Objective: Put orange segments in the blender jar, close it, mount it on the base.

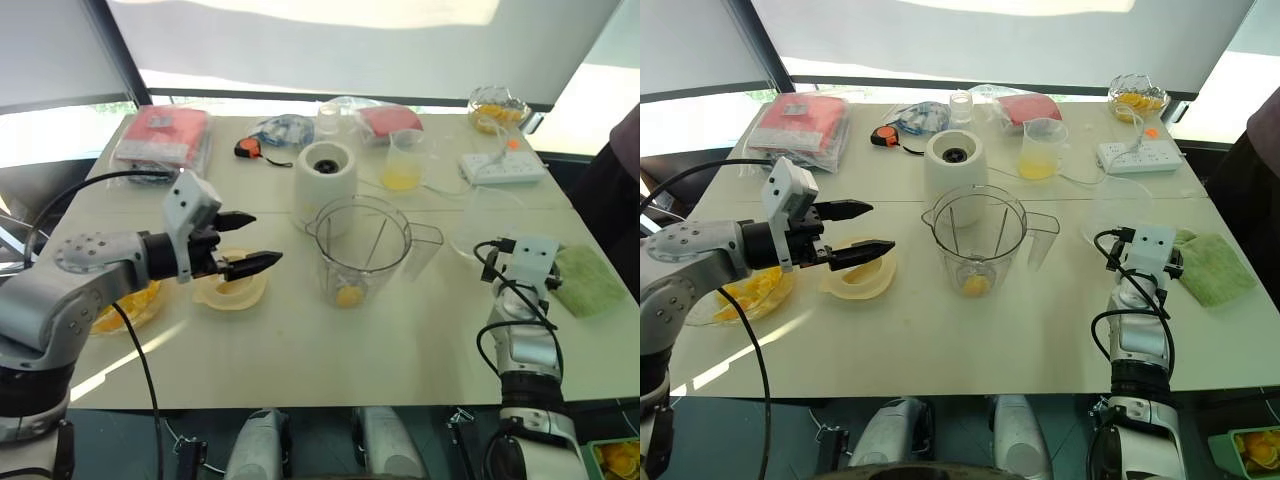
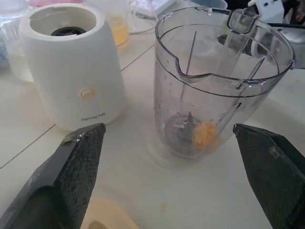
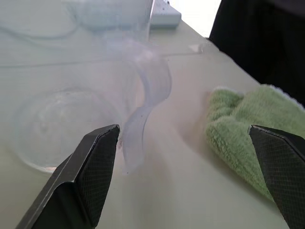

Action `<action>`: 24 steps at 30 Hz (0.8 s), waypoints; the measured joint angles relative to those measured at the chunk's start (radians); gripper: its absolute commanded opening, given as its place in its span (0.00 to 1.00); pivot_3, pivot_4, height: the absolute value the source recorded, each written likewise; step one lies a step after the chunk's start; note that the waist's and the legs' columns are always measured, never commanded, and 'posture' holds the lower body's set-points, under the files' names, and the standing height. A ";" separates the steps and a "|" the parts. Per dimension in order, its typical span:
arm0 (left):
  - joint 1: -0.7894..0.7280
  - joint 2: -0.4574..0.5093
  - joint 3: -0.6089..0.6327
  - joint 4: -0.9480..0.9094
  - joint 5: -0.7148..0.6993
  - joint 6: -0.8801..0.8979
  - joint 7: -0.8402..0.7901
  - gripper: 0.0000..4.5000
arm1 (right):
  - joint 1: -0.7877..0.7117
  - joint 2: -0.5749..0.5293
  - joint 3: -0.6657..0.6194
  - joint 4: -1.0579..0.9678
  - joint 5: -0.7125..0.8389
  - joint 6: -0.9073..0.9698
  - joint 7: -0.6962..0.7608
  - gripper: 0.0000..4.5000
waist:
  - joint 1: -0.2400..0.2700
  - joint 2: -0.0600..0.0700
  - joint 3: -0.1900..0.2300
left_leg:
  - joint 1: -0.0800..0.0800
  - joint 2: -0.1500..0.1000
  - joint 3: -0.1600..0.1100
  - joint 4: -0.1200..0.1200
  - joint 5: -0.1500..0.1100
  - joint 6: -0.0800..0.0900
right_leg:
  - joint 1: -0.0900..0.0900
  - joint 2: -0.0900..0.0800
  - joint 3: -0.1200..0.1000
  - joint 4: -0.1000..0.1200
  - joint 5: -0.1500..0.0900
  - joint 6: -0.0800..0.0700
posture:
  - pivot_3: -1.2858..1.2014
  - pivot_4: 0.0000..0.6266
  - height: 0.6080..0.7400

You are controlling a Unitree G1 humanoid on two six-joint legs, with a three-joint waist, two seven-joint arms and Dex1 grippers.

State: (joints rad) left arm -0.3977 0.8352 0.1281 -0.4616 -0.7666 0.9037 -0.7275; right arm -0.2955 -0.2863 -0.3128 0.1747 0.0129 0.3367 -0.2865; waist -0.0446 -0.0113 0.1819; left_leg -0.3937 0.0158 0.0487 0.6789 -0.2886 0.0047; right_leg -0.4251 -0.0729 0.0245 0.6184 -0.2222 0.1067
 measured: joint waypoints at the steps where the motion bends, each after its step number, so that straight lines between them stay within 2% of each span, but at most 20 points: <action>1: 0.000 0.000 -0.002 0.010 0.008 -0.005 -0.004 1.00 | 0.015 0.000 0.001 -0.041 -0.001 0.012 0.001 1.00 | 0.000 0.000 0.000 | 0.000 0.000 0.000 0.000 0.000 0.000 | 0.000 0.000 0.000 0.000 0.000 0.000 | 0.52 0.24 1.00; 9: -0.009 0.015 -0.075 0.159 0.147 -0.092 -0.044 1.00 | 0.137 0.003 -0.015 -0.280 0.019 0.098 0.056 1.00 | 0.002 0.000 0.000 | 0.000 0.000 0.000 0.000 0.000 0.000 | 0.000 0.000 0.000 0.000 0.000 0.000 | 0.52 0.24 1.00; 15: -0.104 0.028 -0.194 0.401 0.348 -0.259 -0.106 1.00 | 0.227 0.015 -0.021 -0.522 0.118 0.174 0.176 1.00 | 0.002 0.000 0.000 | 0.000 0.000 0.000 0.000 0.000 0.000 | 0.000 0.000 0.000 0.000 0.000 0.000 | 0.52 0.24 1.00; 19: -0.181 0.017 -0.285 0.599 0.486 -0.388 -0.160 1.00 | 0.331 -0.014 -0.020 -0.697 0.190 0.240 0.282 1.00 | 0.010 0.000 0.000 | -0.001 0.000 0.000 -0.001 0.000 0.000 | -0.001 0.000 -0.001 -0.001 0.000 0.000 | 0.52 0.24 1.00; 22: -0.262 0.000 -0.352 0.742 0.572 -0.463 -0.214 1.00 | 0.438 -0.060 -0.073 -0.846 0.260 0.289 0.364 1.00 | 0.028 -0.001 0.000 | -0.004 0.000 0.001 -0.001 0.000 0.000 | -0.003 0.000 -0.001 -0.003 0.000 0.000 | 0.52 0.24 1.00; 24: -0.313 -0.003 -0.384 0.827 0.625 -0.514 -0.260 1.00 | 0.536 -0.101 -0.148 -0.964 0.360 0.323 0.452 1.00 | 0.034 -0.001 0.000 | -0.005 0.000 0.001 -0.001 0.000 0.000 | -0.003 0.000 -0.002 -0.004 0.000 0.000 | 0.52 0.24 1.00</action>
State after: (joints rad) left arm -0.7108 0.8323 -0.2564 0.3657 -0.1417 0.3896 -0.9879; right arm 0.2406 -0.3875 -0.4611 -0.7889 0.3725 0.6602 0.1652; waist -0.0102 -0.0118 0.1818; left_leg -0.3989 0.0156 0.0494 0.6783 -0.2890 0.0050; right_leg -0.4281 -0.0728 0.0229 0.6149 -0.2225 0.1067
